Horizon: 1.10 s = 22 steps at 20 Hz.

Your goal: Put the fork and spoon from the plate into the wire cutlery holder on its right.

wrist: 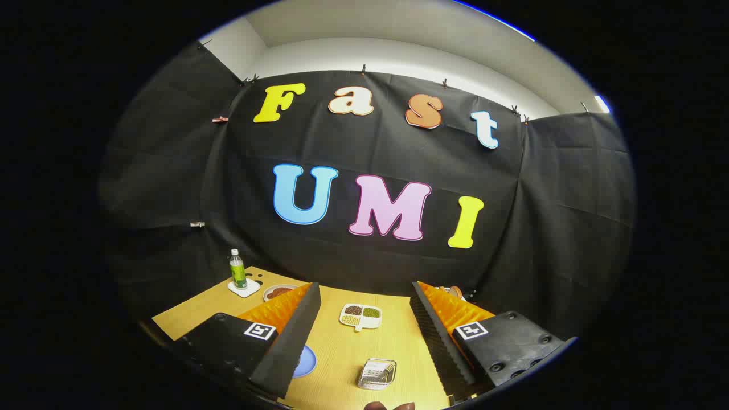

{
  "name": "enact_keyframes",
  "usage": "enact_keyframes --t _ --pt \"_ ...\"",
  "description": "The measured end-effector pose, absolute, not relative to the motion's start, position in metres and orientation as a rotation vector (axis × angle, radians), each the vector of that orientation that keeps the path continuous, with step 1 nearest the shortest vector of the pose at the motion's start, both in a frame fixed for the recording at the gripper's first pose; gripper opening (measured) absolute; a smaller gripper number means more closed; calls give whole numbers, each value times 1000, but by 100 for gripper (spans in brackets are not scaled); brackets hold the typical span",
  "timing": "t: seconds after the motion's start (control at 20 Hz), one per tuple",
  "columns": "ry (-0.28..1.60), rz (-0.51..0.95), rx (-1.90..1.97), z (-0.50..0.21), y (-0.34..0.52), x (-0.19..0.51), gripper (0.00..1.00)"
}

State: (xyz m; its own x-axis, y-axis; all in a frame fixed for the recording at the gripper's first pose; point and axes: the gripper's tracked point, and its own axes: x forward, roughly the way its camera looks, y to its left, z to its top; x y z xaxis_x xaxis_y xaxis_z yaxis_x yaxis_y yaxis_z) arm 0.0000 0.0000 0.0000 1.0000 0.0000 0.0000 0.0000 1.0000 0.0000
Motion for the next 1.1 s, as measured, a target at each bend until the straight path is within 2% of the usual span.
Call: enact_keyframes --t 0.85,1.0,1.1 --pt "16 5 2 -5 2 1 98" --pt "73 58 4 -21 20 4 98" --pt "178 145 11 -48 44 3 98"
